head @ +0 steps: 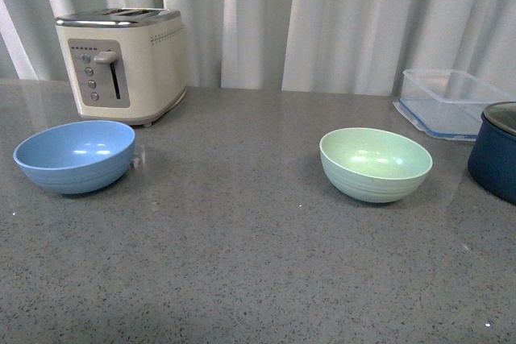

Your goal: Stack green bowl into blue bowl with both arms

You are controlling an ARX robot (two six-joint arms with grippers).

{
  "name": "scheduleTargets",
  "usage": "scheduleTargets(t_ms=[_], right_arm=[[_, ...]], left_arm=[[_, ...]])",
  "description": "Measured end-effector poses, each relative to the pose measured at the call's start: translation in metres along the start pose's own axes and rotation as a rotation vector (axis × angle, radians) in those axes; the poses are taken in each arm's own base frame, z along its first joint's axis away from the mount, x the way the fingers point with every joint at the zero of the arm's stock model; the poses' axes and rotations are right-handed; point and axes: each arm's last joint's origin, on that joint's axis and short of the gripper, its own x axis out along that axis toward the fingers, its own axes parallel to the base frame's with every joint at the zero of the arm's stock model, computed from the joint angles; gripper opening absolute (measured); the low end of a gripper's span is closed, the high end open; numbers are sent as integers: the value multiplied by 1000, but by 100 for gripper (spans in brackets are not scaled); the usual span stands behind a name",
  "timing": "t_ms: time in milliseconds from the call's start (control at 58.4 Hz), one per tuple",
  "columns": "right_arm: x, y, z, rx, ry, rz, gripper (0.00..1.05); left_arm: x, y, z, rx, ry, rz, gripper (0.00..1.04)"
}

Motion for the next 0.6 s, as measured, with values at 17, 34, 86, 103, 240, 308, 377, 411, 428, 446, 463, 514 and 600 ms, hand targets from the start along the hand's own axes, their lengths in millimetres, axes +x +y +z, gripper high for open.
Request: scheduleTargets(t_ms=[17,34,86,103,240,308,377,411,428,446,463,514,600], right_arm=[[0,0,0,0,0,0,95],[0,0,0,0,0,0,95],[0,0,0,0,0,0,95],[0,0,0,0,0,0,95],[0,0,0,0,0,0,95],[0,0,0,0,0,0,95],[0,0,0,0,0,0,95],[0,0,0,0,0,0,95],[0,0,0,0,0,0,95],[0,0,0,0,0,0,95],[0,0,0,0,0,0,95],[0,0,0,0,0,0,95],[0,0,0,0,0,0,95]], left_arm=[[0,0,0,0,0,0,98],[0,0,0,0,0,0,98],[0,0,0,0,0,0,98],[0,0,0,0,0,0,98],[0,0,0,0,0,0,98],[0,0,0,0,0,0,98],[0,0,0,0,0,0,98],[0,0,0,0,0,0,98],[0,0,0,0,0,0,98],[0,0,0,0,0,0,98],[0,0,0,0,0,0,98],[0,0,0,0,0,0,98],[0,0,0,0,0,0,98]])
